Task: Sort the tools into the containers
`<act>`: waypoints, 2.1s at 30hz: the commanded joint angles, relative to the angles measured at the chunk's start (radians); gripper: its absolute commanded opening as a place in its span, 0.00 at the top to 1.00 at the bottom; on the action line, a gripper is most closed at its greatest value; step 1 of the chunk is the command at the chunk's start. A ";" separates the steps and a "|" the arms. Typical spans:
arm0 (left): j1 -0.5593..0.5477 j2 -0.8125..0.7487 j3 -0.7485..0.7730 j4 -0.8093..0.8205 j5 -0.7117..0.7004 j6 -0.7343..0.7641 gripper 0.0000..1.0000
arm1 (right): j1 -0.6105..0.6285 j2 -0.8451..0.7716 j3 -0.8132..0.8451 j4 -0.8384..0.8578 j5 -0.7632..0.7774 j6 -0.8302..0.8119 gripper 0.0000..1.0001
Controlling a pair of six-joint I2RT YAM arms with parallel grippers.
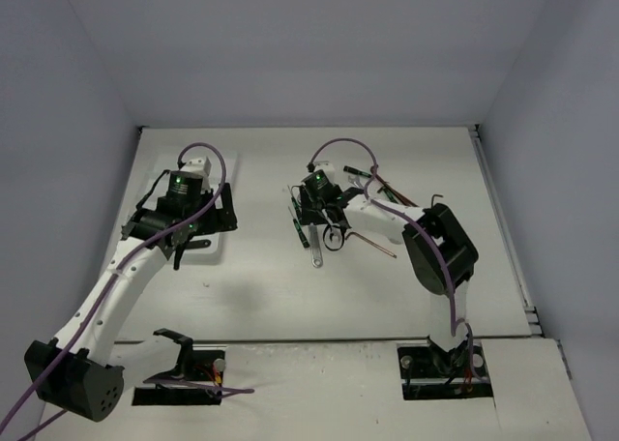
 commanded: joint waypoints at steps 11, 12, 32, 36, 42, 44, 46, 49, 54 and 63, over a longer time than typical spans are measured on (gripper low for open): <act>-0.030 -0.108 -0.014 -0.013 0.038 0.070 0.18 | 0.023 0.163 0.175 -0.013 0.176 0.118 0.50; -0.032 -0.111 -0.018 -0.013 0.040 0.072 0.18 | 0.023 0.175 0.179 -0.013 0.175 0.121 0.51; -0.038 0.052 0.005 0.090 0.127 0.008 0.18 | 0.024 0.217 0.158 -0.101 0.107 0.023 1.00; -0.043 0.162 0.044 0.176 0.210 -0.042 0.18 | 0.026 0.161 0.152 -0.088 0.124 -0.087 1.00; -0.046 0.304 0.101 0.295 0.271 -0.125 0.18 | 0.024 0.078 0.114 -0.003 0.081 -0.187 1.00; -0.046 0.348 0.116 0.333 0.296 -0.157 0.18 | 0.026 0.055 0.093 0.011 0.069 -0.196 1.00; -0.046 0.398 0.133 0.366 0.321 -0.197 0.18 | 0.025 0.040 0.067 0.054 0.062 -0.201 1.00; -0.047 0.442 0.154 0.401 0.341 -0.240 0.18 | 0.025 0.009 0.031 0.083 0.048 -0.208 1.00; -0.047 0.513 0.183 0.454 0.362 -0.274 0.18 | 0.024 -0.033 -0.022 0.149 0.017 -0.203 1.00; -0.049 0.613 0.230 0.499 0.435 -0.291 0.18 | 0.024 -0.078 -0.068 0.229 -0.023 -0.212 1.00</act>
